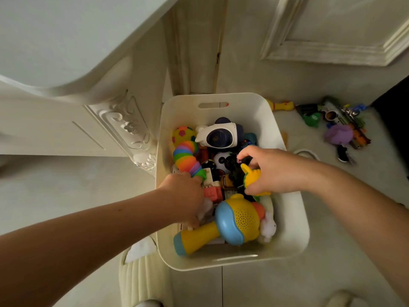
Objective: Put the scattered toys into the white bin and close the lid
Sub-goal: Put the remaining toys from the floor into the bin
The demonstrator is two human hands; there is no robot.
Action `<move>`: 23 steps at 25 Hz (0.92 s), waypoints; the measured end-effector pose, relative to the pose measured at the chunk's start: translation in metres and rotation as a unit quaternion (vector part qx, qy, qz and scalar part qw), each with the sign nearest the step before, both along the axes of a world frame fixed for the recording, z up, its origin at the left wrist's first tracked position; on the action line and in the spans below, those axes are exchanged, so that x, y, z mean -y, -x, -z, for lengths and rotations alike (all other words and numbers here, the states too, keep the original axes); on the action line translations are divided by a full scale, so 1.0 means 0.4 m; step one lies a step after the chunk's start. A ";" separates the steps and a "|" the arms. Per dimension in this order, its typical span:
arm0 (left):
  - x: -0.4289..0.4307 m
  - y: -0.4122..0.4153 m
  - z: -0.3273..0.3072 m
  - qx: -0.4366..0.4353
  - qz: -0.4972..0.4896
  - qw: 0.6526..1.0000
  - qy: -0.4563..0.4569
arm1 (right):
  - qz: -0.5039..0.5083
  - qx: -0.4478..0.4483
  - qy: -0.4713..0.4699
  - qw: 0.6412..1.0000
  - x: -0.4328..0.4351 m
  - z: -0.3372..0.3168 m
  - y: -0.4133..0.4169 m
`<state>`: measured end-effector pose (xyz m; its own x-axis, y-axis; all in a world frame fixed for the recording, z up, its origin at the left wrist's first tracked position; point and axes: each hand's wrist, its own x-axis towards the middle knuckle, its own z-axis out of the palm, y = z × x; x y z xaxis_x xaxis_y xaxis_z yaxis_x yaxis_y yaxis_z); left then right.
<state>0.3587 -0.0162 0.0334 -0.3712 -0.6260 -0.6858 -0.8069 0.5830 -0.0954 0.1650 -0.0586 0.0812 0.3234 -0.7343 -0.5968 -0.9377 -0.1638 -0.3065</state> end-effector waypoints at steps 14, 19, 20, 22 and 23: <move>0.063 -0.031 0.002 -0.087 -0.103 0.990 -0.028 | 0.087 0.237 0.145 0.957 -0.051 0.150 -0.100; 0.085 -0.035 0.021 -0.187 -0.177 0.955 0.149 | 0.019 0.136 0.282 0.950 -0.075 0.210 -0.079; 0.096 -0.034 0.036 -0.156 -0.143 0.964 0.163 | 0.014 0.124 0.278 0.952 -0.075 0.214 -0.081; 0.121 -0.031 0.046 -0.070 -0.086 0.978 0.175 | 0.013 0.124 0.240 0.963 -0.066 0.218 -0.088; 0.132 -0.031 0.045 -0.031 -0.072 0.981 0.179 | 0.017 0.134 0.226 0.965 -0.056 0.216 -0.089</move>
